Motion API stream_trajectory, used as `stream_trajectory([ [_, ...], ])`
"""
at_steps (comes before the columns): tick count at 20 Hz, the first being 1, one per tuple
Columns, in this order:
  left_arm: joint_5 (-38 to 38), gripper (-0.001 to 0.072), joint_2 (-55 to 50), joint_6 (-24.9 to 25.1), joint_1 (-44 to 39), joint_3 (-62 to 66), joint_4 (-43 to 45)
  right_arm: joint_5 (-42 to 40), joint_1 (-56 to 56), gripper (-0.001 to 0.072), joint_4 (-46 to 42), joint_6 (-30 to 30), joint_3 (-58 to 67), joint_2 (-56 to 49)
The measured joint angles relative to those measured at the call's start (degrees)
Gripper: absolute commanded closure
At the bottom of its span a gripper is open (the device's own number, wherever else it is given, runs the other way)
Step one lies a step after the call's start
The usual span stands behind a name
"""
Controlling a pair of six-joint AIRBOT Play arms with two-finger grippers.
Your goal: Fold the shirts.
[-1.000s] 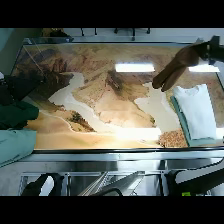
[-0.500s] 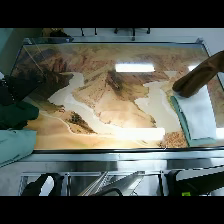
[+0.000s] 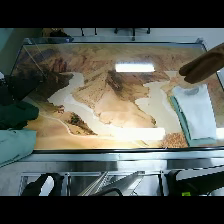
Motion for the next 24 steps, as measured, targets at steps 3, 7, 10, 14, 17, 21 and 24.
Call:
stream_trajectory([
  [3,-0.11,0.0688,-0.98,-0.11,0.0,0.0,0.02,2.73,-0.02,0.0695,-3.76,2.16,-0.74,-0.59],
  [7,-0.74,0.0688,-3.28,-0.13,-0.74,0.0,0.0,7.28,-0.85,0.0695,-10.27,9.33,-2.95,0.87],
  [10,-1.68,0.0687,-5.01,-0.11,-3.32,0.0,-0.13,11.96,-1.99,0.0695,-17.55,16.68,-4.09,3.56],
  [14,-2.36,0.0687,-7.02,-0.11,-8.76,0.0,-0.17,21.22,-3.43,0.0694,-30.4,25.7,-4.59,8.07],
  [17,-2.58,0.0687,-8.5,-0.07,-13.29,0.0,-0.15,30.42,-3.8,0.0695,-39.78,29.81,-5.66,10.45],
  [21,-2.84,0.0688,-10.62,0.7,-19.06,0.0,0.02,40.11,-4.66,0.0684,-48.63,34.38,-11.96,13.99],
  [24,-3.04,0.0688,-12.28,1.22,-22.67,0.0,0.09,42.16,-5.55,0.028,-52.96,36.17,-19.02,15.67],
])
